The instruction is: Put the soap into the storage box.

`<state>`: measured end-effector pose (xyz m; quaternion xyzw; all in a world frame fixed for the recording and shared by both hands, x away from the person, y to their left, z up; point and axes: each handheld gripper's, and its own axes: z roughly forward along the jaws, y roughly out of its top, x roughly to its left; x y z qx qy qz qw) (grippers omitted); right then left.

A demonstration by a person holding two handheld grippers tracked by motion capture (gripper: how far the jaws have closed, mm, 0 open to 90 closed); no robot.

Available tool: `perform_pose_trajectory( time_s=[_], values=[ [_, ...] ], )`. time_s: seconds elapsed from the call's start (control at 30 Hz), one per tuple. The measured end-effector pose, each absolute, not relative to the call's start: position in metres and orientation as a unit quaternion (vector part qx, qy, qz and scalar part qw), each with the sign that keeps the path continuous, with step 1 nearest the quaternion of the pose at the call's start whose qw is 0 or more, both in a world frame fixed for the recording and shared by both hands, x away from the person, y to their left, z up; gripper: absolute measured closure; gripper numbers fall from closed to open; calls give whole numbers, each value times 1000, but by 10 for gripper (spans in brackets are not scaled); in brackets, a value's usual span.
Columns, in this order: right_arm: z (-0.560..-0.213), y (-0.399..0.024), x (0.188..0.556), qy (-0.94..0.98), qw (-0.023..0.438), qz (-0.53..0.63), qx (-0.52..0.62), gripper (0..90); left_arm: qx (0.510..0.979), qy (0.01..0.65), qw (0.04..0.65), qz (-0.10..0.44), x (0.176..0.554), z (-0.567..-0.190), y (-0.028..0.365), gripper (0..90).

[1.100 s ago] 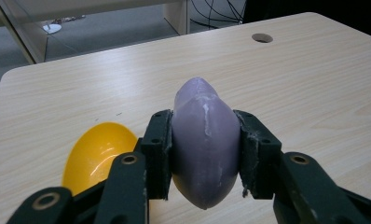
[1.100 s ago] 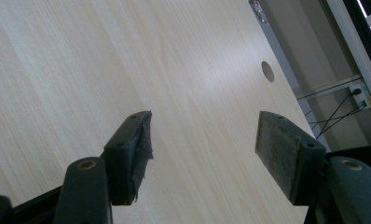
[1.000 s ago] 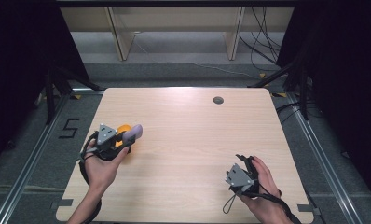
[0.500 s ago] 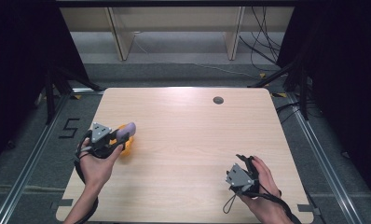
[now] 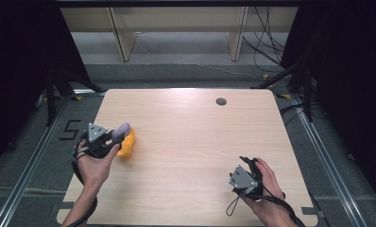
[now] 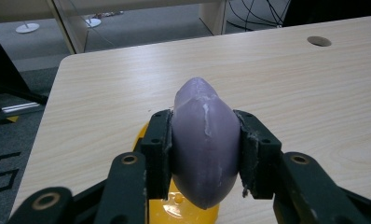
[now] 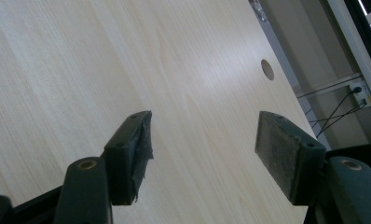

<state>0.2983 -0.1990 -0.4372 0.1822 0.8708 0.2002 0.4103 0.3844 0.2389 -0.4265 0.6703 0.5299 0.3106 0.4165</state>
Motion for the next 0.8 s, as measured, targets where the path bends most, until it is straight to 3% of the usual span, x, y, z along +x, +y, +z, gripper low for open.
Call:
perform_pose_trajectory(
  time_s=[0.8],
  values=[
    [-437, -199, 298, 871, 407, 206, 184, 368, 655, 557, 396, 322, 401, -450, 235, 589]
  ],
)
